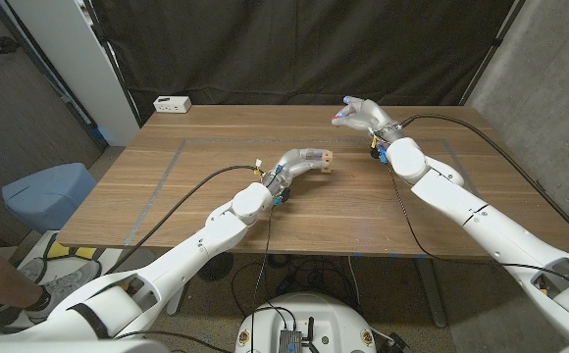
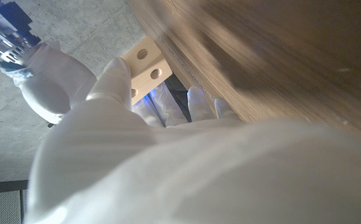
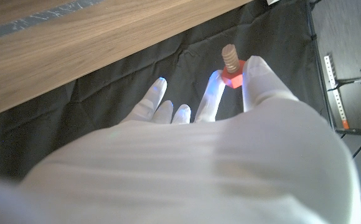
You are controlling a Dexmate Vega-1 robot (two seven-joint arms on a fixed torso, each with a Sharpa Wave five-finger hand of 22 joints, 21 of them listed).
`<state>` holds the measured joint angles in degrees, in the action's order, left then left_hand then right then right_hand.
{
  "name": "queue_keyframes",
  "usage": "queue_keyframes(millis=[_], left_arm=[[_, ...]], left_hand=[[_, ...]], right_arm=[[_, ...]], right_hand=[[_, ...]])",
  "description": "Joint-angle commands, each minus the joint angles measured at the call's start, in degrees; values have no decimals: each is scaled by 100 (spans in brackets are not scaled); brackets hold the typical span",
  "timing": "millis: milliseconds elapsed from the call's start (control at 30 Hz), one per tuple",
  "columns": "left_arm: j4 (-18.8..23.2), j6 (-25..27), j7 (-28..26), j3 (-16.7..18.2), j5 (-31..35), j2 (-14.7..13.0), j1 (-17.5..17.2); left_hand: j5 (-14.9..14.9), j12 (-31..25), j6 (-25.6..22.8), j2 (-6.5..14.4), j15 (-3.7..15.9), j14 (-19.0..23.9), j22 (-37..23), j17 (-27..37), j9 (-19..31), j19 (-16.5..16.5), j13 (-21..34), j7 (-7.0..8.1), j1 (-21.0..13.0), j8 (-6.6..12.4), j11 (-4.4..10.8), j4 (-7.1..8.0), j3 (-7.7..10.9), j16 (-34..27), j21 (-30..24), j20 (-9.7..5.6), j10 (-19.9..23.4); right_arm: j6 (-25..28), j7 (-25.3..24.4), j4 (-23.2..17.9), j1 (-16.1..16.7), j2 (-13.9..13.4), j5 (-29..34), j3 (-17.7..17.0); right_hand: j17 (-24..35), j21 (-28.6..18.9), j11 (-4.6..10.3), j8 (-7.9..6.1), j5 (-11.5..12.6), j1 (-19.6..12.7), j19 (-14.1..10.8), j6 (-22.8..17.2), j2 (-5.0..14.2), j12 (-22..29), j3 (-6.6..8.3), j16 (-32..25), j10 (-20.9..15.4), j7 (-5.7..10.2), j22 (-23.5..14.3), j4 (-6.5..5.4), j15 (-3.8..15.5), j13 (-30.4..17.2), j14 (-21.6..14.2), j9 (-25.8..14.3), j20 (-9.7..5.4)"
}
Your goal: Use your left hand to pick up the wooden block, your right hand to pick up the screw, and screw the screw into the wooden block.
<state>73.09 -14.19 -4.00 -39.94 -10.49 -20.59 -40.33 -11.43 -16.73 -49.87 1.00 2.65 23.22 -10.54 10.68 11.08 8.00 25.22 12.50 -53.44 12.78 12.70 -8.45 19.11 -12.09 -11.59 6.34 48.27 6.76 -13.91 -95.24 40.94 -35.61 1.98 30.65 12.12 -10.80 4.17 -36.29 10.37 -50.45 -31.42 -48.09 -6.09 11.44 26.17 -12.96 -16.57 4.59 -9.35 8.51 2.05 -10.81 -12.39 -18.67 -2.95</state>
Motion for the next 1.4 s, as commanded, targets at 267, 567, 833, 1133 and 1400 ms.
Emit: queue_keyframes(millis=[267, 567, 833, 1133, 1400], left_arm=[[-351, -90, -106, -59, -106, 327, 135], [-540, -139, -80, -88, -180, 470, 197], [-672, -112, 6, -123, -257, 564, 266], [-719, -17, 127, -122, -425, 629, 271], [-766, 38, 199, -111, -549, 670, 282]], left_hand=[[-38, 4, -211, 68, 377, 62, -6, 13, 23, 5, 11, -96, 0, 32, -17, 3, 12, 14, -29, 8, 54], [-43, 13, -208, 76, 387, 69, -6, 12, 23, 9, 17, -93, -7, 27, -18, -1, 10, 13, -31, 7, 54], [-45, 19, -210, 78, 376, 66, -6, 12, 24, 11, 21, -96, -5, 26, -18, -1, 6, 15, -31, 3, 58], [-47, 27, -188, 83, 372, 62, -6, 13, 24, 9, 25, -92, -8, 14, -18, -3, 4, 18, -31, 13, 55], [-52, 37, -198, 89, 373, 62, -7, 12, 24, 5, 31, -98, -14, 16, -18, -6, 2, 19, -29, 16, 52]], right_arm=[[-319, -807, -106, 514, 326, -569, -295], [-425, -1310, -107, 680, 564, -530, -300], [-739, -1632, 8, 824, 762, -523, -309], [-772, -1751, -62, 959, 818, -536, -329], [-862, -1786, -73, 1042, 865, -575, -339]], right_hand=[[4, 14, -63, 17, 8, 63, -56, -40, 15, -11, -45, -4, -40, -32, -12, -9, 317, -12, -41, 21, -354], [0, 15, -63, 23, 12, 74, -53, -41, 26, -15, -68, -7, -43, -33, -13, -9, 312, -13, -59, 49, -345], [0, 16, -75, 33, 16, 93, -48, -28, 37, -18, -90, -6, -46, -34, -13, -14, 325, -15, -64, 71, -341], [0, 23, -75, 57, 21, 109, -25, 21, 58, -35, -109, 0, -12, -26, -14, -19, 317, -16, -54, 96, -334], [-5, 31, -41, 90, 37, 46, 8, 86, 100, -56, -96, 12, 45, 1, -15, 13, 319, -16, -36, 125, -332]])
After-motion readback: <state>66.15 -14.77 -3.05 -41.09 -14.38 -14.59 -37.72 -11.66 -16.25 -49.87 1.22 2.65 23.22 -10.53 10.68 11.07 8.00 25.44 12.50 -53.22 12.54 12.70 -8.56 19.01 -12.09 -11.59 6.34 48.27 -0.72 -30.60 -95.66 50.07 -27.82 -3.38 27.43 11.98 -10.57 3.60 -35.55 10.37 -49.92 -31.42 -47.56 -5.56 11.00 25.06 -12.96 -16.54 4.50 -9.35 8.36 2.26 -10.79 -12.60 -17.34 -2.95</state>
